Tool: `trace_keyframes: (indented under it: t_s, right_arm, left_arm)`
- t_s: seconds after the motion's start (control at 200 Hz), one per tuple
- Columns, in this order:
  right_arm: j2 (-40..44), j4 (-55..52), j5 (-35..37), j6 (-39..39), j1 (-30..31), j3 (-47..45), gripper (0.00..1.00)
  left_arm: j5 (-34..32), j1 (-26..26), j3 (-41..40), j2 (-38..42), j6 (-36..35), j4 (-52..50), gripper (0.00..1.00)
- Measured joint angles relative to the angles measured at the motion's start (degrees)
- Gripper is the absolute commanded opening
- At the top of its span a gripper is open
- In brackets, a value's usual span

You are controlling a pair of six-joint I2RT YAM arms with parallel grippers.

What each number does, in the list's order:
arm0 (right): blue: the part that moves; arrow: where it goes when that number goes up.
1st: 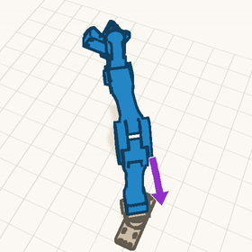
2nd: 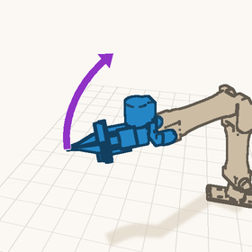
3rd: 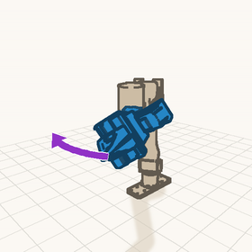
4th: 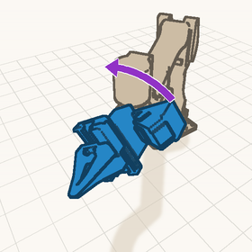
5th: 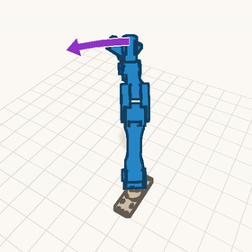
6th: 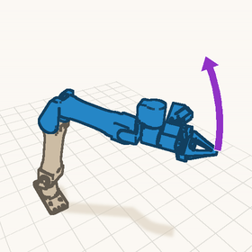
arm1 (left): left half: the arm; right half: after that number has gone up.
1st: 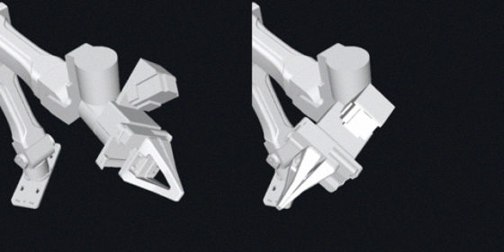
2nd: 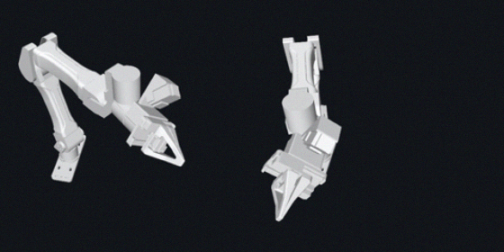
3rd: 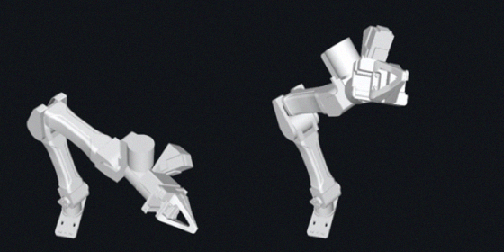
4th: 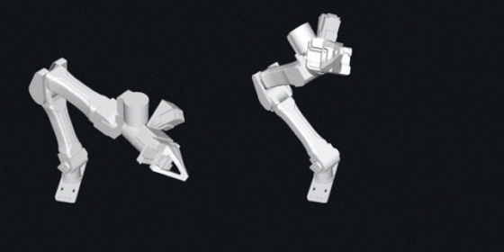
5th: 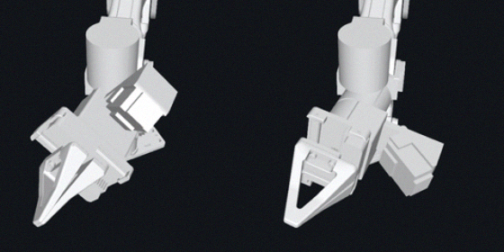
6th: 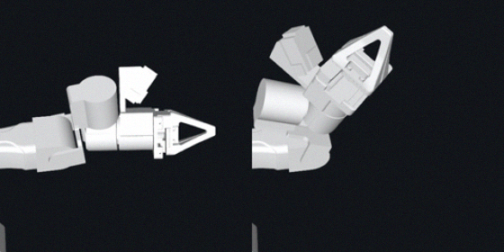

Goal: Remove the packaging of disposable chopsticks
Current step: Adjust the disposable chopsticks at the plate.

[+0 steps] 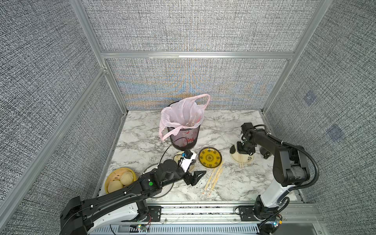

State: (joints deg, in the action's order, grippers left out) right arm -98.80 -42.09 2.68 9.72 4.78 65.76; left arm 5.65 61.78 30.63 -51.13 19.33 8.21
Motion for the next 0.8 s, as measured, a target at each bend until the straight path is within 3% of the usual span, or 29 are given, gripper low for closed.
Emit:
trace_keyframes:
  t_s: [0.145, 0.375, 0.551, 0.801]
  right_arm:
    - [2.3, 0.3, -0.3, 0.5, 0.0, -1.2, 0.47]
    - [-0.7, 0.7, -2.8, 0.6, 0.0, -1.1, 0.50]
    - [-2.0, 0.9, -2.6, 0.7, 0.0, -0.5, 0.44]
    - [-2.9, 0.9, -1.6, 0.8, 0.1, -0.5, 0.28]
  left_arm:
    - [-0.2, 0.0, 0.0, -0.3, 0.0, 0.0, 0.83]
    - [-0.1, 0.0, 0.0, -0.4, 0.1, 0.0, 0.86]
    - [0.4, 0.0, 0.2, -1.9, 0.2, 0.1, 0.85]
    - [0.6, 0.0, 0.2, -2.2, 0.2, 0.3, 0.85]
